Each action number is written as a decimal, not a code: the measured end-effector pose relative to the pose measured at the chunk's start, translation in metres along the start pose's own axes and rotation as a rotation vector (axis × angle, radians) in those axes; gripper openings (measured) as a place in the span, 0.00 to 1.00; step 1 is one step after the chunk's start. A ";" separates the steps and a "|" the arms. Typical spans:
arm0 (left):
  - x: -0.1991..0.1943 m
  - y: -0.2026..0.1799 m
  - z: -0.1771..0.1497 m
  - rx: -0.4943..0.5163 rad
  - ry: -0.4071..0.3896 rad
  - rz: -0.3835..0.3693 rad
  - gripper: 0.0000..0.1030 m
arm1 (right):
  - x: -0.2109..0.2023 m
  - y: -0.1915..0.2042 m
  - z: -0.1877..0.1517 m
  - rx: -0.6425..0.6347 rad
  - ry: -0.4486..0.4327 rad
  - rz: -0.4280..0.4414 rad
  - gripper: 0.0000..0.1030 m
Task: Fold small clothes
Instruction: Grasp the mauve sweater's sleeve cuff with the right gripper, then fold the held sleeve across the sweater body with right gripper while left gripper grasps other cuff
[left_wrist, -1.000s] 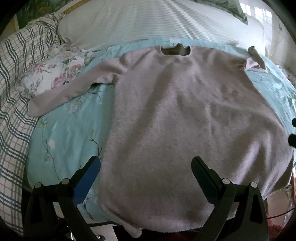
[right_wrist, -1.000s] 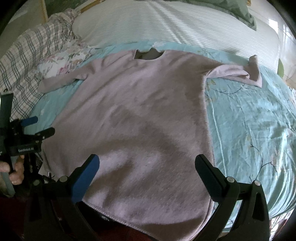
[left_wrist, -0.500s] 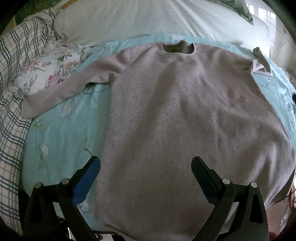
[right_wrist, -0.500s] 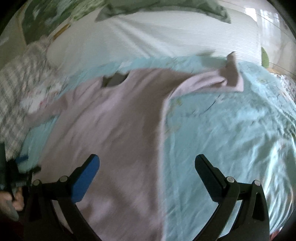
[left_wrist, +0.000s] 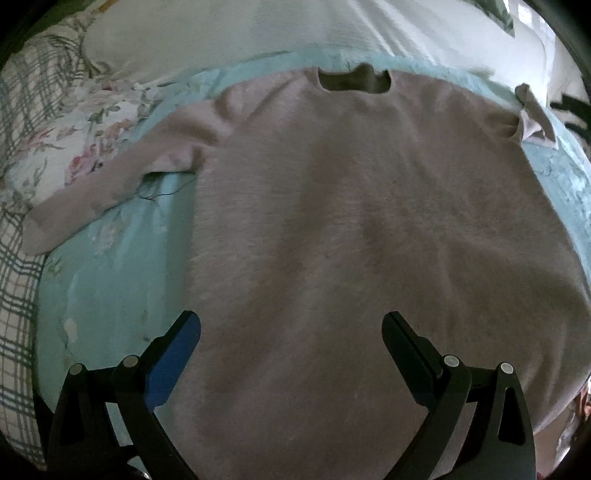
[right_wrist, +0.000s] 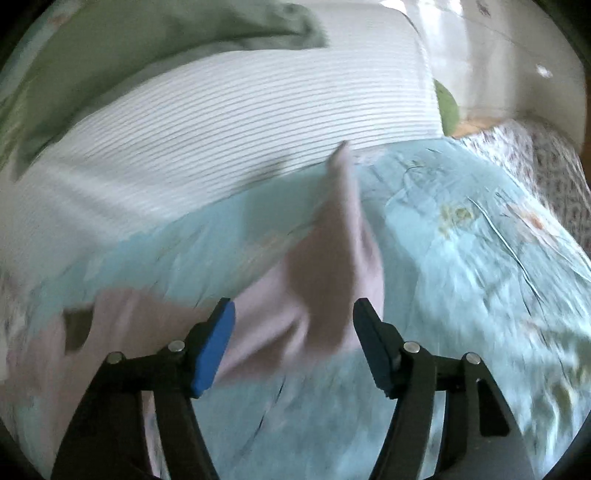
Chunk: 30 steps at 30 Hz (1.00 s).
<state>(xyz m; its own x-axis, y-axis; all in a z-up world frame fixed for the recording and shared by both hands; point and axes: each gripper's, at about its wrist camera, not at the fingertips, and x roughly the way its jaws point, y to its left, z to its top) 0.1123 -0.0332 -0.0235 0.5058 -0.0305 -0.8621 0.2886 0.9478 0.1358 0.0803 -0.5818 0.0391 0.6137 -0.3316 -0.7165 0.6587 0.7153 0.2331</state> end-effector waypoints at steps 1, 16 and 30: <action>0.005 -0.003 0.003 0.005 0.008 -0.002 0.96 | 0.015 -0.005 0.015 0.020 -0.009 -0.013 0.63; 0.046 -0.025 0.032 0.034 0.074 -0.047 0.96 | 0.111 0.010 0.089 -0.068 -0.020 -0.136 0.09; 0.008 0.002 0.017 -0.045 -0.032 -0.107 0.96 | 0.002 0.255 -0.044 -0.184 0.057 0.637 0.09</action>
<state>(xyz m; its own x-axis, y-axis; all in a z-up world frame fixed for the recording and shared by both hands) 0.1309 -0.0370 -0.0216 0.5004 -0.1416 -0.8541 0.3060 0.9518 0.0215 0.2308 -0.3731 0.0680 0.8310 0.2199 -0.5109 0.0873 0.8556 0.5103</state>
